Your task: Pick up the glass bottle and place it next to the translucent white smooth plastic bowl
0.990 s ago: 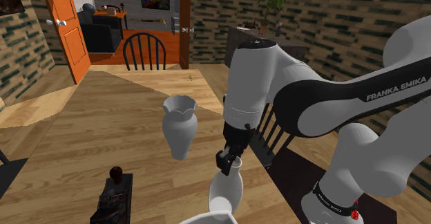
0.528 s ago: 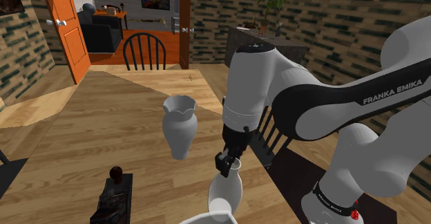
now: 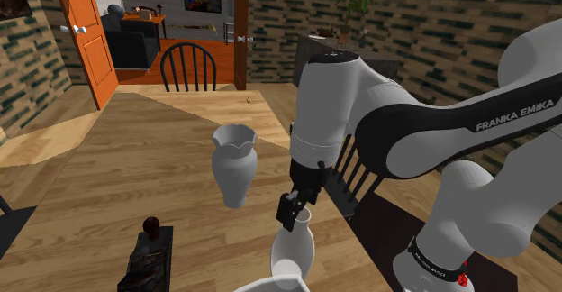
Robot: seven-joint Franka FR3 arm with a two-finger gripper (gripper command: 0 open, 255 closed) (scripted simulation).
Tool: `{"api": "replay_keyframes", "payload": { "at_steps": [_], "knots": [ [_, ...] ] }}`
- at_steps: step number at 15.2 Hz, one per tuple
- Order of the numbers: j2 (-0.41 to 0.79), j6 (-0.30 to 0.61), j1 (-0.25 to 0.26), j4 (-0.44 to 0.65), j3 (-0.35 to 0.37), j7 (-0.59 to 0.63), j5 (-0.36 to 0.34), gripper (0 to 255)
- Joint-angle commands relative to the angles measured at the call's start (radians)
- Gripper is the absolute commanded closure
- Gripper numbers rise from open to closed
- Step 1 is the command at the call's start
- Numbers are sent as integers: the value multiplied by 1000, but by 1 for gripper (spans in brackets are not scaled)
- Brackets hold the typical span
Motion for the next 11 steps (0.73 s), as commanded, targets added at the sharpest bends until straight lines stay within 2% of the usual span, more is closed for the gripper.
{"api": "replay_keyframes", "payload": {
  "at_steps": [1, 3, 11],
  "knots": [
    [-18, -54, 0, 35, -9, -1, -1, 0],
    [-31, -116, -2, 85, -19, -2, -6, 0],
    [-31, -116, -1, 85, -19, -2, -6, 0]
  ]
}}
